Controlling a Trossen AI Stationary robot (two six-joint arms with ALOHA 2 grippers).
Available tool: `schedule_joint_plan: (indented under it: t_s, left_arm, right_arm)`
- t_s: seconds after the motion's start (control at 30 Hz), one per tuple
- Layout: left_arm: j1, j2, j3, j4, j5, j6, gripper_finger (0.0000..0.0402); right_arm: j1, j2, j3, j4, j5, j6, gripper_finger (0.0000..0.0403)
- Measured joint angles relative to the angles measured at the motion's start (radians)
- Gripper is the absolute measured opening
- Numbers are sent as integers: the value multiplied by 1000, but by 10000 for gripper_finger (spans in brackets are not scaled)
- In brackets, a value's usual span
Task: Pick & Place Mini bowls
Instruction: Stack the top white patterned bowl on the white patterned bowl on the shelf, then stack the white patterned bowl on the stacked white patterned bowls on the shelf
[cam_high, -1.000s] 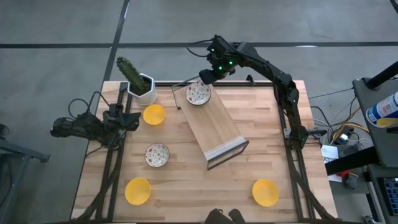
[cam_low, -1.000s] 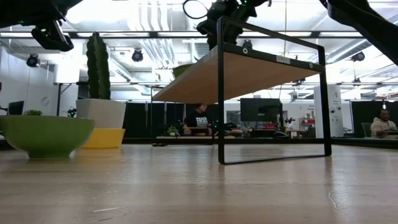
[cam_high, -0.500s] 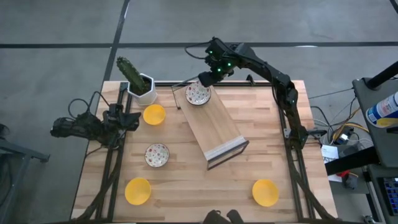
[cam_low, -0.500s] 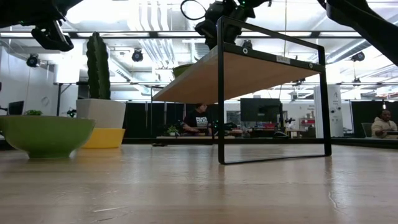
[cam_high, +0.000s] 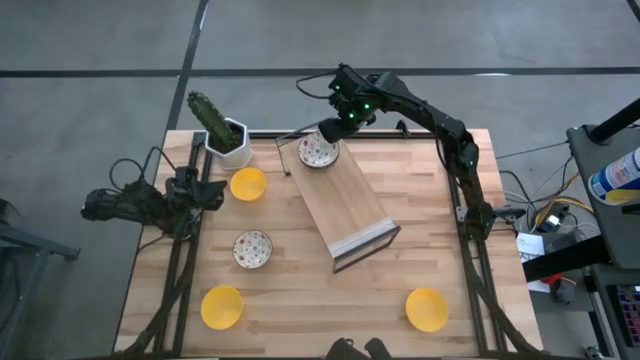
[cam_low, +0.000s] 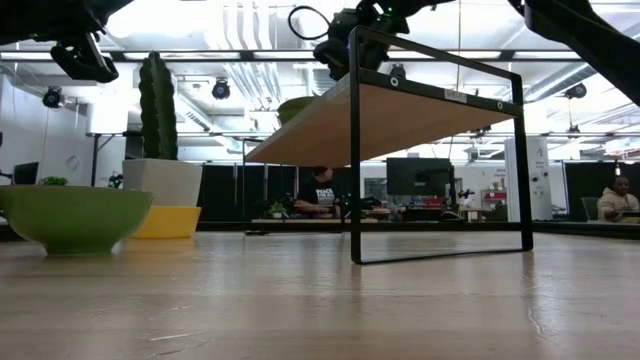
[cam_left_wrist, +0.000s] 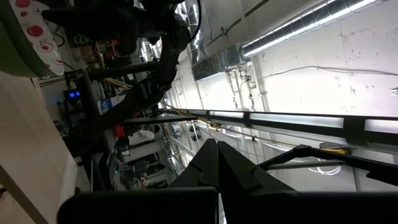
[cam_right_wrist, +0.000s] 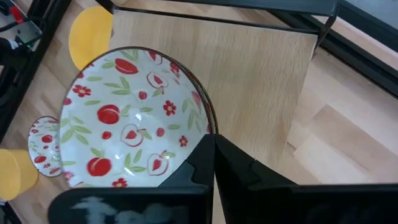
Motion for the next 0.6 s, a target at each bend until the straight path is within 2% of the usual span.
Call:
schedule_joint_plan:
  t_s: [0.33, 0.6]
  left_arm:
    - [0, 0, 0, -41, -1, 16, 0]
    - [0, 16, 9, -370, 17, -128, 6]
  right_arm:
    - [5, -19, 46, 35, 32, 4, 8]
    - [62, -60, 47, 71, 30, 6, 8]
